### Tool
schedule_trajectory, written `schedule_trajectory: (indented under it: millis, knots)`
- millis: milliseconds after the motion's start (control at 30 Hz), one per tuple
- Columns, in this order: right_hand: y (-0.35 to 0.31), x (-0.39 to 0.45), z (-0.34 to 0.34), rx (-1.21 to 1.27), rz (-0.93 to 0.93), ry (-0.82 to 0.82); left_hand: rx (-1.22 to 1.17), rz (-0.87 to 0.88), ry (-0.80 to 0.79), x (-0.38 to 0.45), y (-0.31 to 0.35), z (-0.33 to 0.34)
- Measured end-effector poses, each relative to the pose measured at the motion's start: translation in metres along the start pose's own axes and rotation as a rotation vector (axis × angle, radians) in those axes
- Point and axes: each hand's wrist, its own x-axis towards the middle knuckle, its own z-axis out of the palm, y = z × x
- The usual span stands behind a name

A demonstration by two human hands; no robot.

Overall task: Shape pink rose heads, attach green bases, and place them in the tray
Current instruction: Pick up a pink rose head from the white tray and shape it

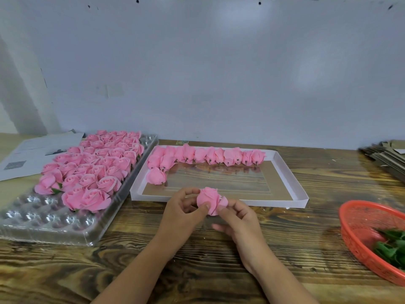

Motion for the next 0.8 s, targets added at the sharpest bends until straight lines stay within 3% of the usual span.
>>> schedule_trajectory:
  millis: [433,800]
  knots:
    - [-0.0001,0.0027,-0.0009,0.049,0.062,0.002,-0.006,0.001,-0.012,-0.001,-0.0027,0.0037]
    - [0.0006,0.0021,0.0008,-0.012,0.025,0.101,0.063,0.046,-0.065,-0.003,-0.0026,0.0046]
